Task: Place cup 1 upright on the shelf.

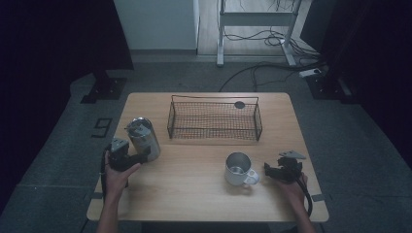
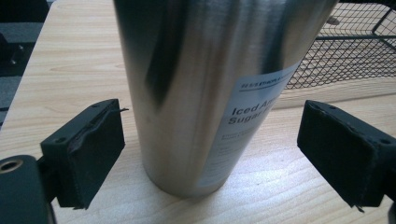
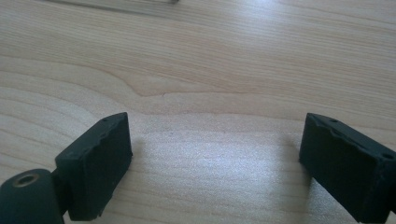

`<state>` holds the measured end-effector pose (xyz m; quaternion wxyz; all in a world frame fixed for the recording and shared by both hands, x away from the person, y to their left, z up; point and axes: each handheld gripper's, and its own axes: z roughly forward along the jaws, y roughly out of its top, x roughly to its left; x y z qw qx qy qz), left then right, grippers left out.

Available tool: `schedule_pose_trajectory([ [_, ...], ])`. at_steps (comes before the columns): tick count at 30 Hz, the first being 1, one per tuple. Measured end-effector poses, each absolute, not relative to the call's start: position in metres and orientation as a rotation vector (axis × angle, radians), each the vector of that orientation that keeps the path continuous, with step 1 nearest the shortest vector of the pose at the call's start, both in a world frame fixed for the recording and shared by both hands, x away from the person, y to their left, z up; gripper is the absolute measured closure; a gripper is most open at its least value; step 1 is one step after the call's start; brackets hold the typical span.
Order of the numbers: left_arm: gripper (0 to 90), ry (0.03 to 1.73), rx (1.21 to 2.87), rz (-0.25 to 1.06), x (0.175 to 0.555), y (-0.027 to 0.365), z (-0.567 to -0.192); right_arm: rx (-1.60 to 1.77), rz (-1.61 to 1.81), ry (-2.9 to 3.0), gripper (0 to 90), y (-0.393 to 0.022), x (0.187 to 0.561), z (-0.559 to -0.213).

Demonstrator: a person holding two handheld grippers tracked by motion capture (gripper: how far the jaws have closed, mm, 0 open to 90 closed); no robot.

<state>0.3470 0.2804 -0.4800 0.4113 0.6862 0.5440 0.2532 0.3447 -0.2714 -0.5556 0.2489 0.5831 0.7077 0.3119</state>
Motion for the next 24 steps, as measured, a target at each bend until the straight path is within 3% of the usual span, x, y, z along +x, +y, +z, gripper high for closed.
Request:
schedule_pose_trajectory([
  [24, 6.5, 1.37, 1.743, 0.678, 0.367, 0.274, -0.483, 1.59, 0.849, 1.926, 9.1, -0.271, 0.345, -0.556],
])
